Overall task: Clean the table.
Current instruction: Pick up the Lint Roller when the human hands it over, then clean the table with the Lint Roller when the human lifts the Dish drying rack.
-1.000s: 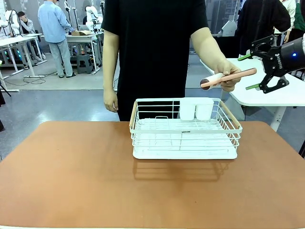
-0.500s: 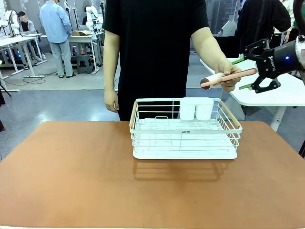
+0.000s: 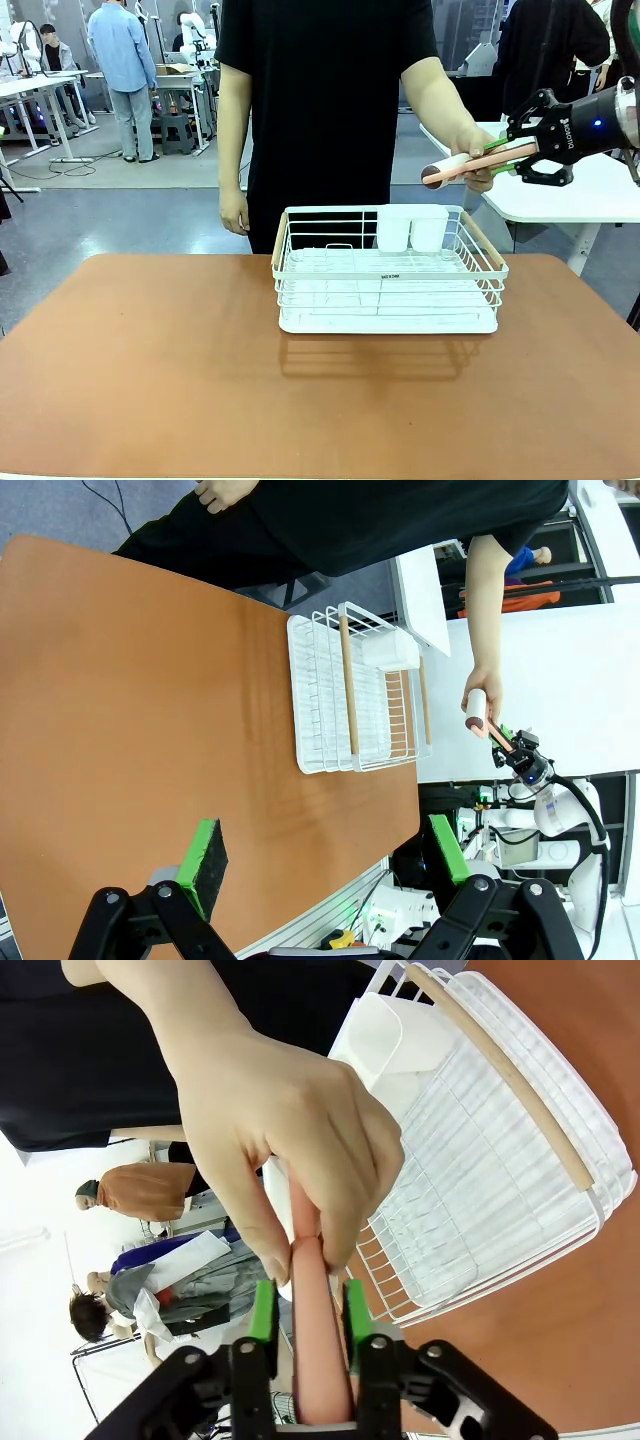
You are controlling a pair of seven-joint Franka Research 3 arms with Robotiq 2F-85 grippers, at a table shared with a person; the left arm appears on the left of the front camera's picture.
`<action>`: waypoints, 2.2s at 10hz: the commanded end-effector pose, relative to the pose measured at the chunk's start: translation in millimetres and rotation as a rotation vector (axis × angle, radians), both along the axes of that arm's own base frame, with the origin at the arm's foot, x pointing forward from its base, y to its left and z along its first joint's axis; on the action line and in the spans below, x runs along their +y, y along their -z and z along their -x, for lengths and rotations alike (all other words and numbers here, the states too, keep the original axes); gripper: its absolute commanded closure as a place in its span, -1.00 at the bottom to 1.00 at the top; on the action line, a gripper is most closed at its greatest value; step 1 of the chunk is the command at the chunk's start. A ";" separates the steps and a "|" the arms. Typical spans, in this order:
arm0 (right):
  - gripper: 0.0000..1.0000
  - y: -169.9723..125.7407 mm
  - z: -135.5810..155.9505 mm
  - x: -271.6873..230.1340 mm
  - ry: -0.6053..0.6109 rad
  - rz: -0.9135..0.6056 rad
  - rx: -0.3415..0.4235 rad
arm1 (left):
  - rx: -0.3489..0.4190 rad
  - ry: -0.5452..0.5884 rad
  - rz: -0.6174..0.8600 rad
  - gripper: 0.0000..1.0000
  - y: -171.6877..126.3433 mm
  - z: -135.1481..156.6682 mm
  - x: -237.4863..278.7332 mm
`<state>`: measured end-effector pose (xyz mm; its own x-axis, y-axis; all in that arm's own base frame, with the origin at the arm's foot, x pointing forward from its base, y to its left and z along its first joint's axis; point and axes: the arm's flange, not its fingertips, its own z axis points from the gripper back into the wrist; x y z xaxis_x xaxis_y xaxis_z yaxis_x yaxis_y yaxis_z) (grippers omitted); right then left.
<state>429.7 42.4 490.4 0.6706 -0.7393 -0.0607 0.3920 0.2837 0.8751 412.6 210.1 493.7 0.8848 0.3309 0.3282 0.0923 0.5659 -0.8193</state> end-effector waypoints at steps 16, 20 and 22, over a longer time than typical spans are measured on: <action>1.00 0.6 -0.9 0.1 0.001 -0.003 0.001 | -0.007 0.000 0.014 -1.00 -2.2 1.1 0.6; 1.00 0.6 -0.9 0.1 0.001 -0.003 0.001 | -0.007 0.000 0.014 -1.00 -2.2 1.1 0.6; 1.00 0.6 -0.9 0.1 0.001 -0.003 0.001 | -0.007 0.000 0.014 -1.00 -2.2 1.1 0.6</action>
